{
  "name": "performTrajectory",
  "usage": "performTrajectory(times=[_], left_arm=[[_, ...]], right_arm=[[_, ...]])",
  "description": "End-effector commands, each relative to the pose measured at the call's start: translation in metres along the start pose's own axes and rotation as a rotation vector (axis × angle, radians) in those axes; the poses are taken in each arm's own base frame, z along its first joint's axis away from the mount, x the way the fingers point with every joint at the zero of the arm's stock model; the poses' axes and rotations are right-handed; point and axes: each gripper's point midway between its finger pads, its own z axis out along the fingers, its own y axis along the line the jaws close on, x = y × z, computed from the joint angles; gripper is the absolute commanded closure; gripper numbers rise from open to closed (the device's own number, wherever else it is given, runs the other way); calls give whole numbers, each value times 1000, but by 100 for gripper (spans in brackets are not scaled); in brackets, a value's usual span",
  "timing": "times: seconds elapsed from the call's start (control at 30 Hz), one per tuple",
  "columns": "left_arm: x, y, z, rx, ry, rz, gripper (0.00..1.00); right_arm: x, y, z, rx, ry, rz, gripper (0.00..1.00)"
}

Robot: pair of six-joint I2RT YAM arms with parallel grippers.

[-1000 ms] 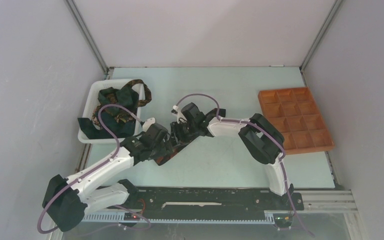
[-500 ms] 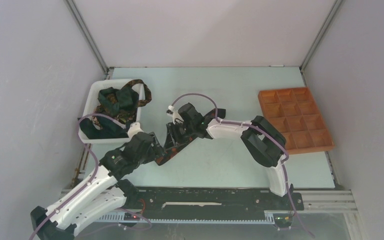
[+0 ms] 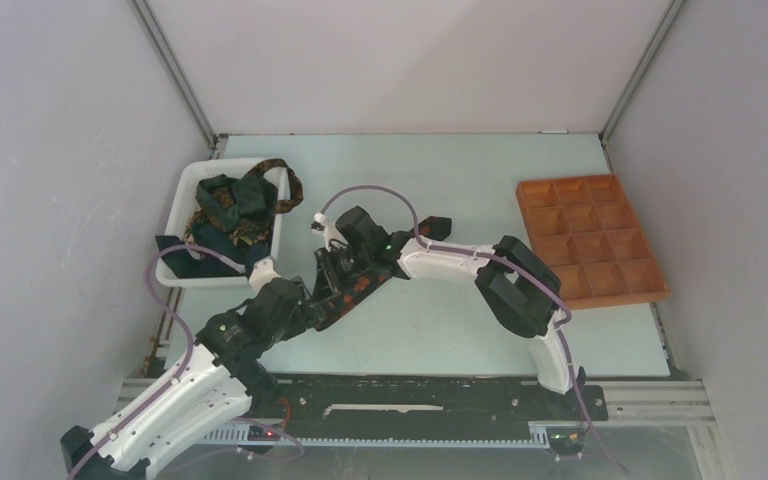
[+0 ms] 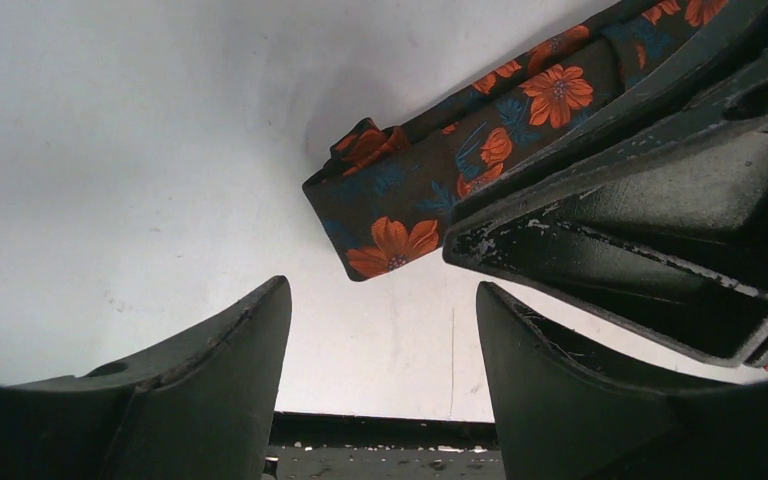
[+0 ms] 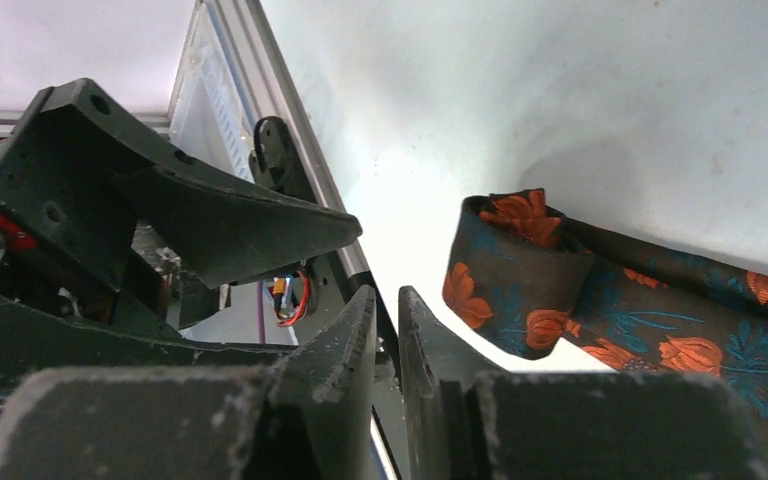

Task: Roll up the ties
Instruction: Roll the tie at the center of the board.

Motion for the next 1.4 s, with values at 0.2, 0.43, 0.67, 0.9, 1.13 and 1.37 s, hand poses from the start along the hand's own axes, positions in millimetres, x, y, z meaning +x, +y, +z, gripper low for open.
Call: performTrajectory(times=[0.2,0.43,0.67,0.9,1.13,1.37], left_arm=[[0,2,4,15,-33,-67,27],[6,6,10,5,-28,-96,27],[8,6,14,12,-38,-121,27],[5,3,17,15,-44,-130,27],[4,9,22,-18,-71,-193,27],[1,14,28,-28,-117,-331,27]], right_arm=[[1,-18,11,34,18,14,87],[6,-35,12,49,23,37,89],[11,-51,13,59,27,59,90],[16,-63,15,67,35,76,91],[19,-74,14,78,36,93,92],[26,-86,16,85,48,116,93]])
